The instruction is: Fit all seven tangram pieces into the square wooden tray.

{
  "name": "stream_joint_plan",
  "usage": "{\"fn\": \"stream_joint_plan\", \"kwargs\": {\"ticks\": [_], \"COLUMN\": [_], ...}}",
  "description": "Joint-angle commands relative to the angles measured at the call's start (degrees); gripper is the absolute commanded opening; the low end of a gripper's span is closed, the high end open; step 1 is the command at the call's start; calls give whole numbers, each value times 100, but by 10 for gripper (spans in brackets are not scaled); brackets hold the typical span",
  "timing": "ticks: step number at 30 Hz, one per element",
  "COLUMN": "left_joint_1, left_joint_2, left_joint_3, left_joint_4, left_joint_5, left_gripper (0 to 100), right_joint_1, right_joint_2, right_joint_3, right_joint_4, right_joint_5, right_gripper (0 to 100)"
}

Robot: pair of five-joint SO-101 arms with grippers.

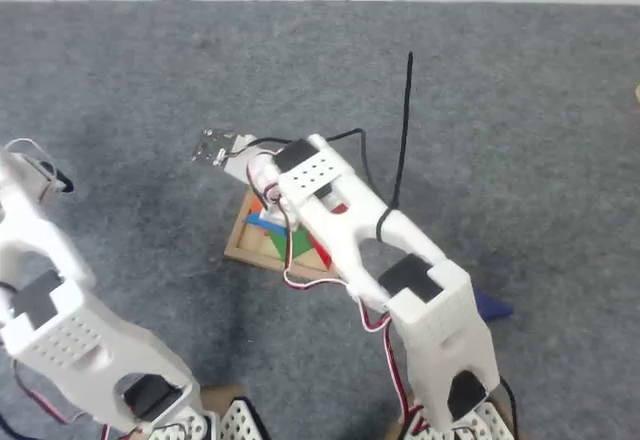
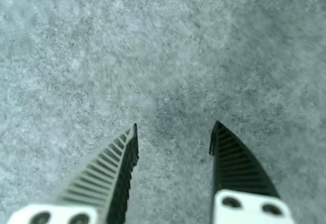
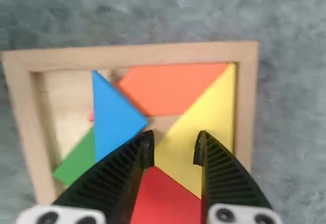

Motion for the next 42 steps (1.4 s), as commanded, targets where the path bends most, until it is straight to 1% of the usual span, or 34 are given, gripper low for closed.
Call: {"fn": "stream_joint_plan", "kwargs": {"ticks": [1,8,14,35,40,42], "left_joint_1": [44,53,53,141,141,141], "left_joint_2": [-97,-97,-97,-105,-105,-105], "left_joint_3": [-101,-92,-92,-48,-48,-48], "left_joint_4": [-114,-114,-114,-123,-123,-132], "left_joint_5": [0,0,0,0,0,0], "left_gripper": [224,224,224,224,224,224], "right_joint_1": [-207,-171,-180,-699,-646,-646], "right_joint_2": [-268,-251,-242,-268,-382,-541], "right_joint_3": [35,35,35,18,9,18], "right_joint_4": [92,92,48,48,92,92], "right_joint_5": [-97,-105,-255,-413,-422,-545], "right_gripper": [143,143,143,143,143,143]}}
